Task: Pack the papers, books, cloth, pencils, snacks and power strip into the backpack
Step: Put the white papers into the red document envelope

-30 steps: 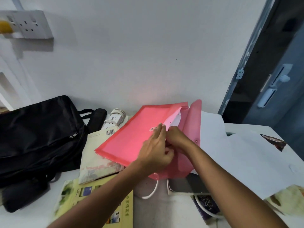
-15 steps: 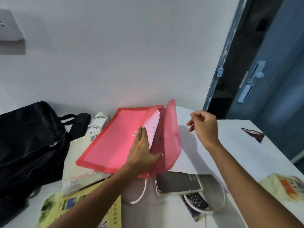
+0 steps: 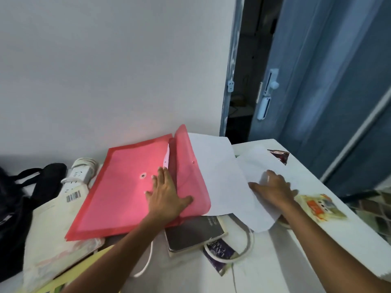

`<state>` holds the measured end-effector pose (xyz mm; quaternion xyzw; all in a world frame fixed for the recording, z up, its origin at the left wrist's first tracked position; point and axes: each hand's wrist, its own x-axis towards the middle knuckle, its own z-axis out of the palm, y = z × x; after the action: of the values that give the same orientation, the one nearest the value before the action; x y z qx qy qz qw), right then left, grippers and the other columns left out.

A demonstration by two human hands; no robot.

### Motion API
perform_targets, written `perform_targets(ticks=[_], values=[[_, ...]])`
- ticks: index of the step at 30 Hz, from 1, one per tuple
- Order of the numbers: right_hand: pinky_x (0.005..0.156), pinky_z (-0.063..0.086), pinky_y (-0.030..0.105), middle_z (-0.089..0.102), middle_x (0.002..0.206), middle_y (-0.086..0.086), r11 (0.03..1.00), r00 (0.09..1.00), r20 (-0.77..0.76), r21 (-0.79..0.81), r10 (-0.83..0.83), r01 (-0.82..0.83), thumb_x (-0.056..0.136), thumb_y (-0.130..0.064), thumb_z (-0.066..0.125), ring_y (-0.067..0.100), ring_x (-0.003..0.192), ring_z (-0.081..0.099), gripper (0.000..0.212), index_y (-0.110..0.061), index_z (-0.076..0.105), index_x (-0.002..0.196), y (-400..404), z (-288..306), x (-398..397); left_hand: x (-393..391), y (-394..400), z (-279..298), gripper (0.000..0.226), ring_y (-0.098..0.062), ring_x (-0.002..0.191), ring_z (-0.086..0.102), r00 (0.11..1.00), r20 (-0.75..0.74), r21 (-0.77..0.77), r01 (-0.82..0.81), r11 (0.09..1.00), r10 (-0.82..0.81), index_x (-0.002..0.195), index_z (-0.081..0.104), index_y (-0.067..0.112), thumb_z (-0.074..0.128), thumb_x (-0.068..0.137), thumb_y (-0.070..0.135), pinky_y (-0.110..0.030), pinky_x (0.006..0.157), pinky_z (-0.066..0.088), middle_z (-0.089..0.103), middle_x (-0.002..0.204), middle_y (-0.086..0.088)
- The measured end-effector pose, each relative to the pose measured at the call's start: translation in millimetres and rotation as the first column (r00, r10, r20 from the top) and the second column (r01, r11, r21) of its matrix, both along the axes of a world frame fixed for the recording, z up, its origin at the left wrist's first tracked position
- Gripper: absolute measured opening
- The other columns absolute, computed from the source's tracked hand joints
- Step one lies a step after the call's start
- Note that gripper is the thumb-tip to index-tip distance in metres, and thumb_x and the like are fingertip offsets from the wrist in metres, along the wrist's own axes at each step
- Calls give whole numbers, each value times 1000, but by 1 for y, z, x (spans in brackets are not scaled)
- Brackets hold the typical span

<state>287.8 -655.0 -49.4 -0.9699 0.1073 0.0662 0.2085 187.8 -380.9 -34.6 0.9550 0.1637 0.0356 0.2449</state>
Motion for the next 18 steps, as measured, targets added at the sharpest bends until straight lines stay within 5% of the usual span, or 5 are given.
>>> perform_targets(ticks=[5, 9, 13, 16, 18], values=[[98, 41, 42, 64, 120, 10, 978, 931, 363, 177, 43, -114, 90, -35, 58, 30, 109, 57, 34, -12, 65, 114, 13, 1, -5, 4, -4, -3, 119, -30, 148, 0, 1000, -3, 2, 4, 1000, -4, 151, -7, 10, 71, 73, 54, -61, 113, 16, -10, 161, -7], [82, 40, 29, 60, 123, 10, 877, 977, 202, 480, -68, -38, 91, -37, 59, 27, 109, 57, 46, -4, 57, 122, 34, 12, 2, 3, -3, -3, 120, -28, 148, 0, 1000, 4, 0, 1, 1000, -1, 151, -7, 10, 72, 73, 53, -61, 113, 17, -10, 161, -6], [67, 51, 30, 69, 103, 17, 627, 996, -86, 774, -29, 85, 78, -15, 76, 25, 78, 64, 34, 5, 63, 102, 50, 32, 6, 0, -1, -2, 119, -25, 148, -1, 1000, 23, -19, 7, 1000, -6, 151, -8, 10, 73, 73, 51, -58, 115, 16, -10, 161, -4], [75, 51, 33, 69, 100, 15, 695, 994, -37, 718, 106, -48, 81, 1, 65, 28, 83, 65, 20, -2, 64, 101, 63, 45, 4, -2, 1, -1, 120, -24, 148, -1, 999, 38, -41, 10, 999, -8, 151, -7, 10, 75, 72, 48, -57, 115, 16, -9, 161, -4], [69, 50, 28, 68, 92, 3, 701, 983, 126, 689, 135, -185, 83, 6, 57, 24, 85, 64, 25, -11, 63, 99, 72, 61, -1, -3, 2, -2, 121, -23, 148, -1, 999, 45, -56, 10, 998, -8, 151, -7, 10, 76, 71, 48, -56, 116, 17, -9, 161, -4]])
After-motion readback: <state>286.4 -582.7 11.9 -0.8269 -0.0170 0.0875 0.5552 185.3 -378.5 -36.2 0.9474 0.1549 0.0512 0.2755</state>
